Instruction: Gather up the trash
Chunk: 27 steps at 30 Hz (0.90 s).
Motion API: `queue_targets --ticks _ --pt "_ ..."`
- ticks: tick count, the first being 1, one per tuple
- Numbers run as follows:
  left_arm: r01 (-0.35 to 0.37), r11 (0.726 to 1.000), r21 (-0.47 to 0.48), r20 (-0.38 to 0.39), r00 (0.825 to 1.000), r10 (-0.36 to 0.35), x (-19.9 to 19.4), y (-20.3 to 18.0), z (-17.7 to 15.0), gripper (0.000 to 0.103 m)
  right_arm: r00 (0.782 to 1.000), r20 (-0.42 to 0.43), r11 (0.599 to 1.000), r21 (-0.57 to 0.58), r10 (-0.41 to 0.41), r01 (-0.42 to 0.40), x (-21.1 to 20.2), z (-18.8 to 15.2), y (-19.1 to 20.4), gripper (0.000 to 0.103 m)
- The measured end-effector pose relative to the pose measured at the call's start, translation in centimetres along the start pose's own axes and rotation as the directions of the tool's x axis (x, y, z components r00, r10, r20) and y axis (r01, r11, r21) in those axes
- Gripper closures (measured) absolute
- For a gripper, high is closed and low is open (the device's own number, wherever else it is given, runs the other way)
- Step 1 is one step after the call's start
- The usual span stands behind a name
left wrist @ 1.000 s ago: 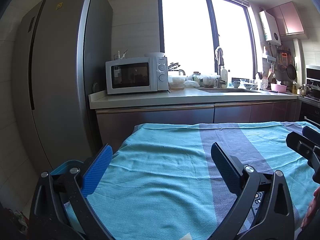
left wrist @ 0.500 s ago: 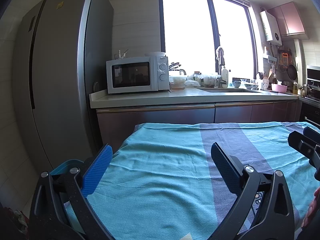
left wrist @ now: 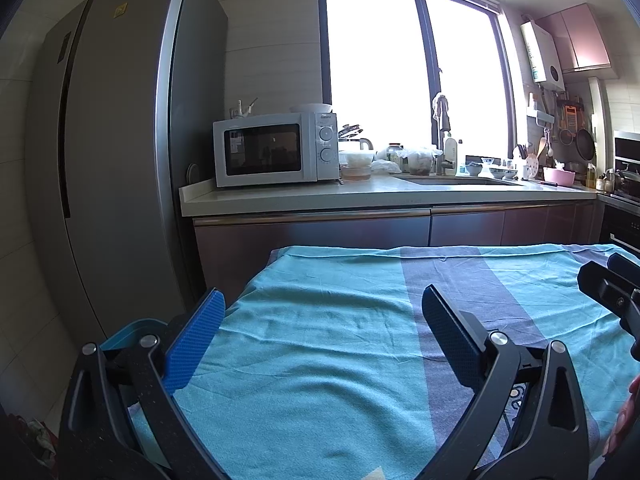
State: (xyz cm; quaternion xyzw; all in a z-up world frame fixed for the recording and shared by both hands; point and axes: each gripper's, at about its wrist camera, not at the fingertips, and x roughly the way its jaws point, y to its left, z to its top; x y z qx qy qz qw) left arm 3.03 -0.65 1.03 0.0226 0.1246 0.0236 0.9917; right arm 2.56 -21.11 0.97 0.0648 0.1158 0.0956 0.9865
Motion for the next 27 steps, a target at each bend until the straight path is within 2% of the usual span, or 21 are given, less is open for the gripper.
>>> queue_targets --ticks 27 --pt "-0.006 1.0 0.002 -0.003 1.0 0.006 0.0 -0.16 0.17 0.006 1.0 0.0 1.0 0.002 0.001 -0.001 0.05 -0.12 0.12 0.007"
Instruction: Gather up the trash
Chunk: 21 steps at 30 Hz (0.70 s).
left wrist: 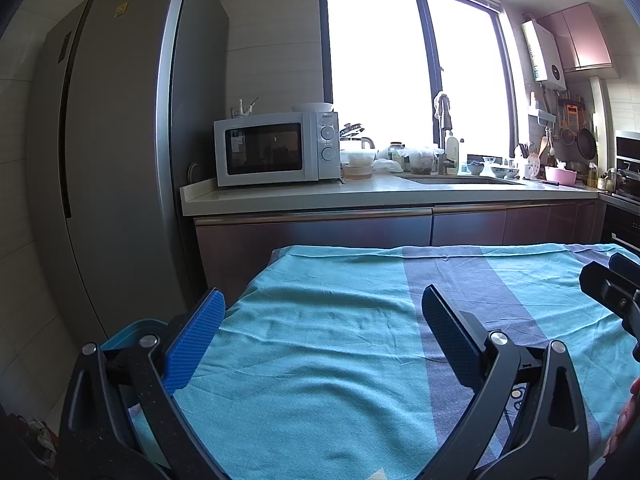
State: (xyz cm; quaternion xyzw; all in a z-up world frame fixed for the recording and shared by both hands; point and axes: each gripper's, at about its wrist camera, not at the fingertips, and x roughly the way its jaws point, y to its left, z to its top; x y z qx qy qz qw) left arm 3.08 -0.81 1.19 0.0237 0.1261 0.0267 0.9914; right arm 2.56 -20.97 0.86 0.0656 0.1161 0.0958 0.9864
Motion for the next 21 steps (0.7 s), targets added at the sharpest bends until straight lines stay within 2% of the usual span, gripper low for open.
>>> queue_targets --ticks 21 --pt "-0.006 1.0 0.006 -0.003 1.0 0.006 -0.04 -0.28 -0.2 0.006 1.0 -0.002 1.0 0.008 0.002 -0.002 0.06 -0.12 -0.23 0.007"
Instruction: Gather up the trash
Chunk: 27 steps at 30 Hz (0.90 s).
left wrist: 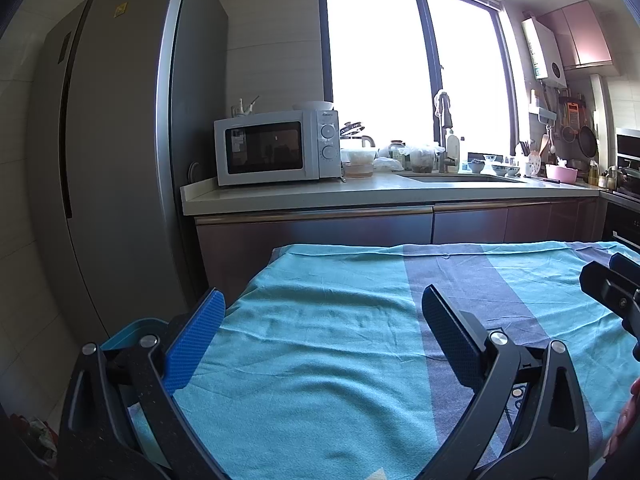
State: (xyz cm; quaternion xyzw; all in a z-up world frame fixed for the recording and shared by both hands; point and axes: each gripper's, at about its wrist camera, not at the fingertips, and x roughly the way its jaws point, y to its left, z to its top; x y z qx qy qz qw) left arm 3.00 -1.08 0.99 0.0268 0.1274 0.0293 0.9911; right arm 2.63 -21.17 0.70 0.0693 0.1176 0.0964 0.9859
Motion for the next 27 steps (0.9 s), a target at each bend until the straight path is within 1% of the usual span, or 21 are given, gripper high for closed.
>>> queue_targets --ticks 27 --pt "0.0 1.0 -0.003 -0.006 1.0 0.0 0.28 0.05 0.0 0.006 1.0 0.0 1.0 0.006 -0.002 0.002 -0.02 -0.32 0.11 0.007"
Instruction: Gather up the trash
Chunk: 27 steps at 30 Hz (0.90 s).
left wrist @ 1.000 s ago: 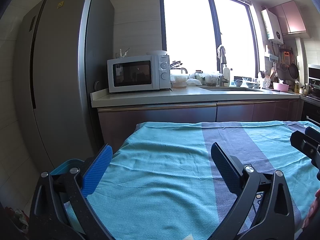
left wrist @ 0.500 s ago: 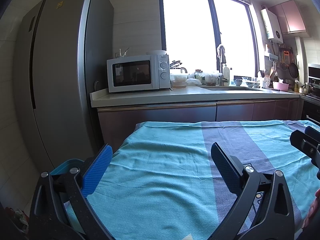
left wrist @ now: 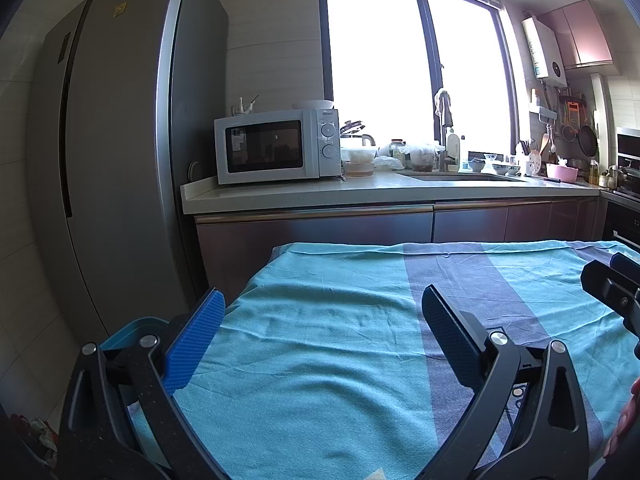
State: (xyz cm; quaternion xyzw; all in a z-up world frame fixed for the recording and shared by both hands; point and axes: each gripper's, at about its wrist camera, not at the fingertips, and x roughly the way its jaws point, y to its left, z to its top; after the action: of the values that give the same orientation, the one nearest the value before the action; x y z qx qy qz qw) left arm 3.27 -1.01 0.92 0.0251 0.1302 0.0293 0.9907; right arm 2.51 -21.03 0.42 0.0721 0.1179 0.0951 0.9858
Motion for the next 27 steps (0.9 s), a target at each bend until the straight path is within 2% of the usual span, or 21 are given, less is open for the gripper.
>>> queue_targets --ticks 27 --pt "0.0 1.0 0.001 -0.003 1.0 0.0 0.25 -0.05 -0.07 0.006 1.0 -0.004 1.0 0.003 -0.005 0.005 0.01 0.3 0.21 0.007"
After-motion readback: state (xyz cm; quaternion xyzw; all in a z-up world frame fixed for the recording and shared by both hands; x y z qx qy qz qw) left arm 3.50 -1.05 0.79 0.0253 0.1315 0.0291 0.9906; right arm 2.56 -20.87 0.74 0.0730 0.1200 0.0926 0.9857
